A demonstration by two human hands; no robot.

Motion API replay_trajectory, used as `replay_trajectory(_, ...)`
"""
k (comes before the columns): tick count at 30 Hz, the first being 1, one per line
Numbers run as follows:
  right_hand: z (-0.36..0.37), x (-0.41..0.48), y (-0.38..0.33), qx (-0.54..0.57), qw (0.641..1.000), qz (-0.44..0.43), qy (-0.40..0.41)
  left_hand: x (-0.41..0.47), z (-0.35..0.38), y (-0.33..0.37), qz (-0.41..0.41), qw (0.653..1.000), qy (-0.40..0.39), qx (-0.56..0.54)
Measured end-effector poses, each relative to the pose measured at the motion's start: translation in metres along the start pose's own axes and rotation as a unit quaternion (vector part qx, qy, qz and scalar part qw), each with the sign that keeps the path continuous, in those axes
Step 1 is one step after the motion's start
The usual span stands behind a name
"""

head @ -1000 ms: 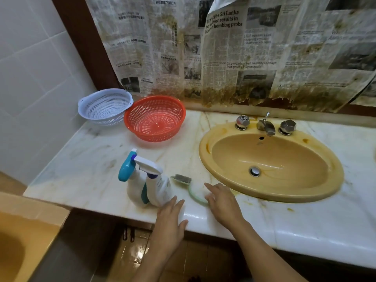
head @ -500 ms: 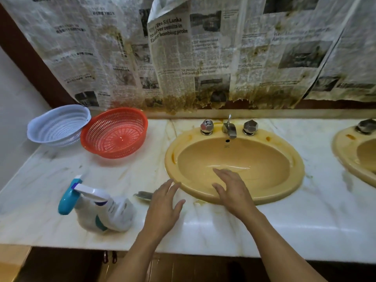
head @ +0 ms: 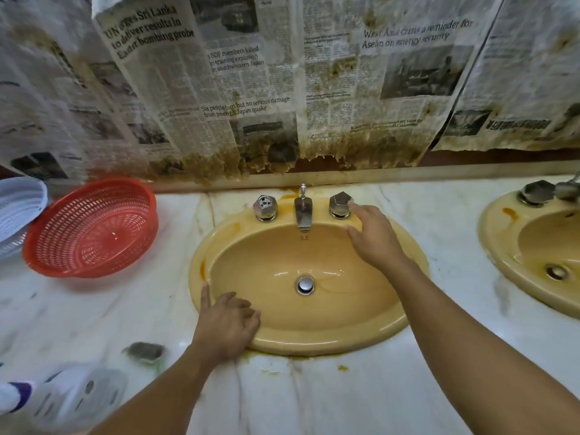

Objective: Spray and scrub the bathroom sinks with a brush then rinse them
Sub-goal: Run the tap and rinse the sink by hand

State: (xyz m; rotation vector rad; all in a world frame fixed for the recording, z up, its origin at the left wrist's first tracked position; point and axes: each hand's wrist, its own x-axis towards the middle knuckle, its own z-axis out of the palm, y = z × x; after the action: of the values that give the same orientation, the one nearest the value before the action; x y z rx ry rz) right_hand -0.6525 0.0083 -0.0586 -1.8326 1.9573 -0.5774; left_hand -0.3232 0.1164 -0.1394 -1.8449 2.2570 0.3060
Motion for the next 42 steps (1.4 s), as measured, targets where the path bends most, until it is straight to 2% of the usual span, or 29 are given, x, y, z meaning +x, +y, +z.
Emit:
replay_trajectory(2, 0.001, 0.032, 0.0, -0.003, 0.999, 0.027, -0.024, 0.002, 0.002, -0.004, 0.004, 1.0, 0.014, -0.007)
replay_trajectory(7, 0.017, 0.082, -0.012, -0.037, 0.993, 0.042, -0.099, 0.006, -0.007, -0.002, -0.001, 1.0, -0.023, -0.007)
replay_trajectory(11, 0.027, 0.094, -0.018, -0.127, 0.989, 0.047, -0.059, 0.008, -0.01, 0.0, -0.015, 0.999, -0.039, -0.009)
replay_trajectory(16, 0.03, 0.106, -0.022, -0.17, 0.982, 0.049, -0.061, 0.009, -0.012, 0.002, -0.019, 0.999, -0.044, -0.005)
replay_trajectory(21, 0.032, 0.108, -0.018, -0.198, 0.978, 0.009, -0.06, 0.009, -0.013, 0.003, -0.021, 0.999, -0.038, 0.0)
replay_trajectory(28, 0.018, 0.113, -0.014, -0.217, 0.969, -0.061, -0.103, 0.01, -0.012, 0.002, -0.026, 0.999, -0.028, 0.0)
replay_trajectory(42, 0.001, 0.114, -0.018, -0.236, 0.954, -0.109, -0.151, 0.009, -0.017, 0.006, -0.038, 0.999, -0.031, -0.01)
